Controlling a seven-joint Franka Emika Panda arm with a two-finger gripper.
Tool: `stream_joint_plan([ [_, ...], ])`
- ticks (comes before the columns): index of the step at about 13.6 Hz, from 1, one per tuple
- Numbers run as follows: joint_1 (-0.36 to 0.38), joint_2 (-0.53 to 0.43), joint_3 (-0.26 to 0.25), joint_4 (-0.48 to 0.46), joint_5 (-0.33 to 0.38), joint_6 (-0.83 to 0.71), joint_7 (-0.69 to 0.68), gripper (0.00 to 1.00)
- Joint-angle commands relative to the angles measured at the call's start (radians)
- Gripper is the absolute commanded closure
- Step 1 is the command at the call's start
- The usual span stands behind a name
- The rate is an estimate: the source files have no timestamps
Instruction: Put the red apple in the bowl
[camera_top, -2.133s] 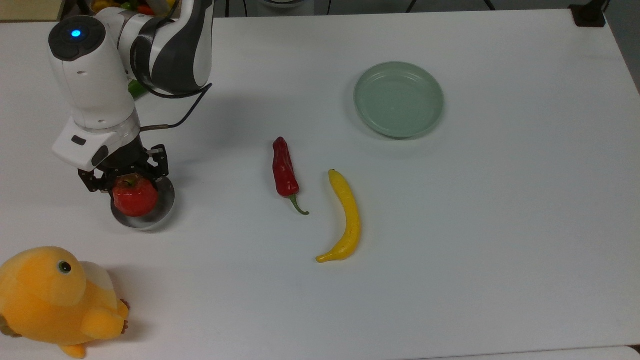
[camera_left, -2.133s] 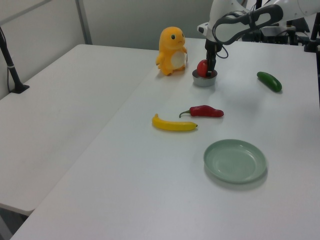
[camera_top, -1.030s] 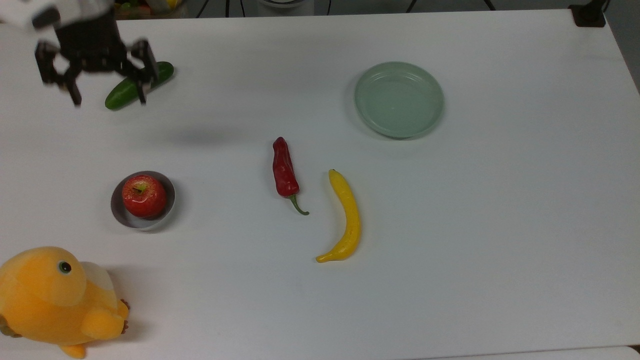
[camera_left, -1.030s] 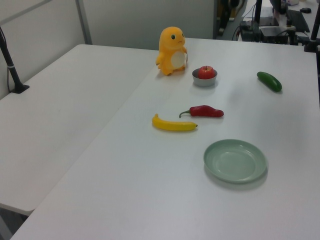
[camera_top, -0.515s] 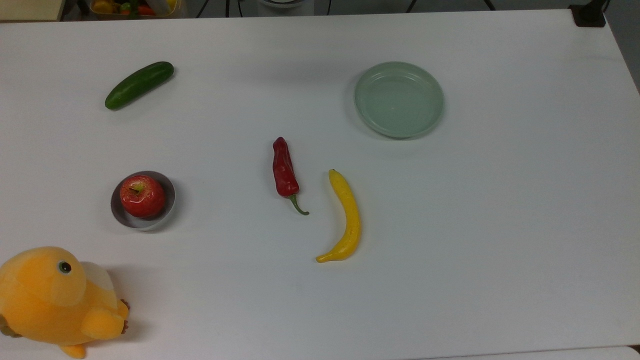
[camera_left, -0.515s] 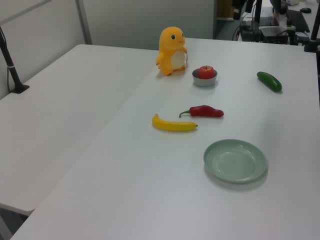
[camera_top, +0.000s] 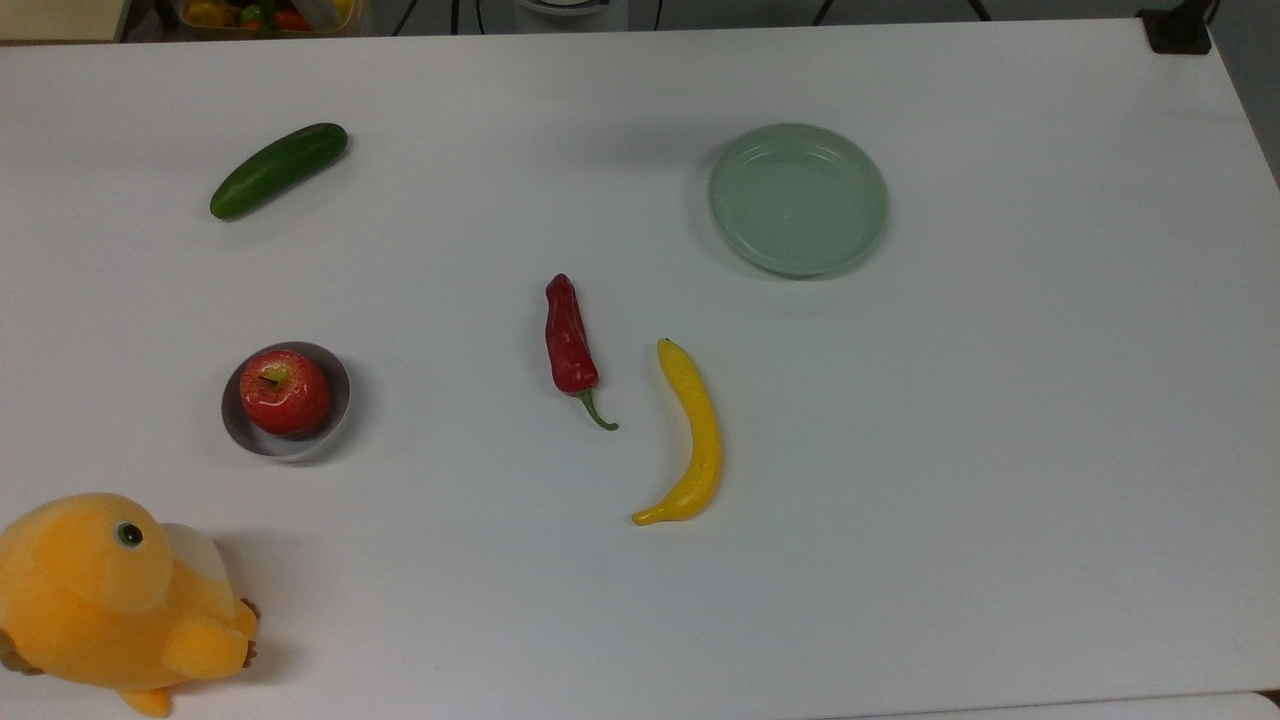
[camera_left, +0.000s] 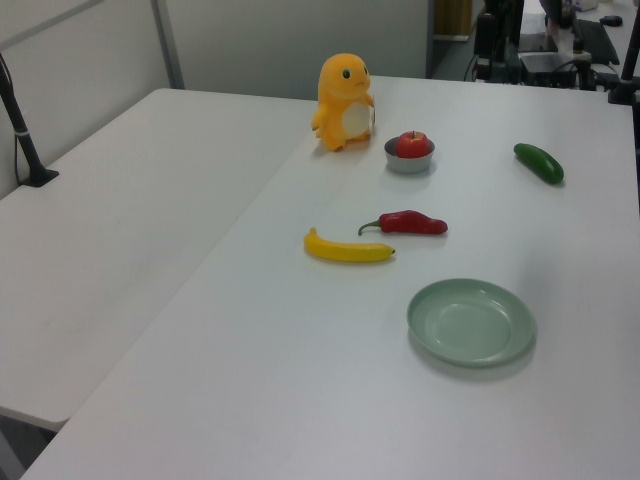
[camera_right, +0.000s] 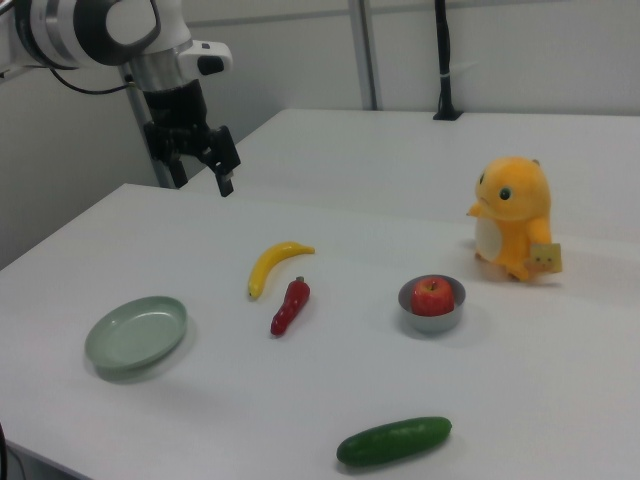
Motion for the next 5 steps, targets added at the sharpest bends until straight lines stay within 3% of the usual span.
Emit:
stream_joint_plan([
  [1, -0.02, -0.019, -0.01, -0.041, 0.012, 0.08, -0.127, 0.0],
  [5, -0.027, -0.017, -0.012, -0.038, 0.012, 0.084, -0.131, 0.0],
])
